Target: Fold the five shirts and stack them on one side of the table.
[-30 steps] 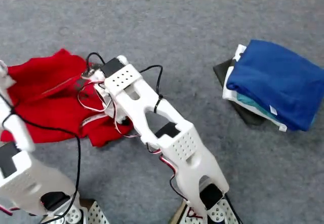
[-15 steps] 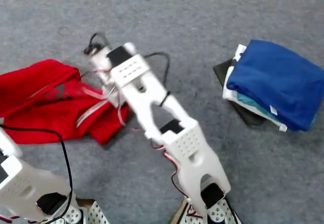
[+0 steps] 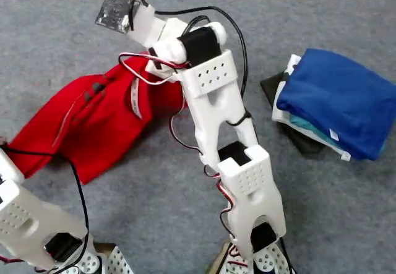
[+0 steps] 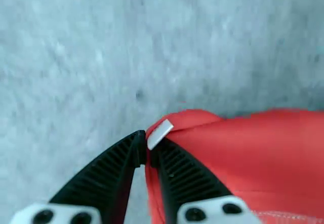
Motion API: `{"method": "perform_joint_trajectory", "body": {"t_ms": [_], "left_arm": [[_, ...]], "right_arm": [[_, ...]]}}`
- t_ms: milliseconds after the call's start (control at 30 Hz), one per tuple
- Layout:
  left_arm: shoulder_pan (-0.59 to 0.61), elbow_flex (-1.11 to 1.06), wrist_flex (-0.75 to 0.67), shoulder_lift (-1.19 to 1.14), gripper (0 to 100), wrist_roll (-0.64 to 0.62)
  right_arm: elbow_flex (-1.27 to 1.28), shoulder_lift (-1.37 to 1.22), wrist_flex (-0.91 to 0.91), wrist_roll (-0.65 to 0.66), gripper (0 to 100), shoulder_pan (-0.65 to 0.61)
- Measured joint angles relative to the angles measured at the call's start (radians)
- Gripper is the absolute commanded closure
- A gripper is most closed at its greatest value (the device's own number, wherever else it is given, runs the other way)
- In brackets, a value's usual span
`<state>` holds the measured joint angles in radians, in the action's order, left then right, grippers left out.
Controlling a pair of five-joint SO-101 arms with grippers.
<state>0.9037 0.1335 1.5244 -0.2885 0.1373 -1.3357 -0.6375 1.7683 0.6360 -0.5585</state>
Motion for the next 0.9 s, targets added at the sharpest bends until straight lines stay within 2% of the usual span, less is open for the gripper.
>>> {"method": "perform_joint_trajectory", "body": {"t_ms": [100, 233, 300, 400, 533, 633, 733, 900], "left_arm": [[0.043, 0.037, 0.091, 0.0, 98, 0.026], [0.103, 0.06, 0.19, 0.0, 96, 0.069], [0.124, 0.06, 0.213, 0.0, 89, 0.072], [0.16, 0.06, 0.221, 0.0, 74, 0.068], [0.204, 0.063, 0.222, 0.0, 71, -0.041], [0.206, 0.098, 0.222, 0.0, 71, -0.072], [0.192, 0.144, 0.222, 0.0, 71, -0.106], [0.058, 0.198, 0.222, 0.0, 71, -0.219]], "right_arm": [[-0.017, 0.0, -0.035, 0.034, 97.3, 0.0], [-0.017, 0.0, -0.08, 0.038, 80.9, 0.0], [-0.017, 0.0, -0.08, 0.038, 75.4, 0.0], [-0.017, 0.0, -0.066, 0.038, 73.7, 0.0], [-0.017, 0.0, -0.009, -0.02, 73.8, 0.0], [-0.017, 0.0, 0.0, -0.153, 73.8, 0.0], [-0.003, 0.002, 0.0, -0.356, 73.7, 0.0], [0.175, 0.002, 0.0, -0.75, 73.5, -0.095]]}}
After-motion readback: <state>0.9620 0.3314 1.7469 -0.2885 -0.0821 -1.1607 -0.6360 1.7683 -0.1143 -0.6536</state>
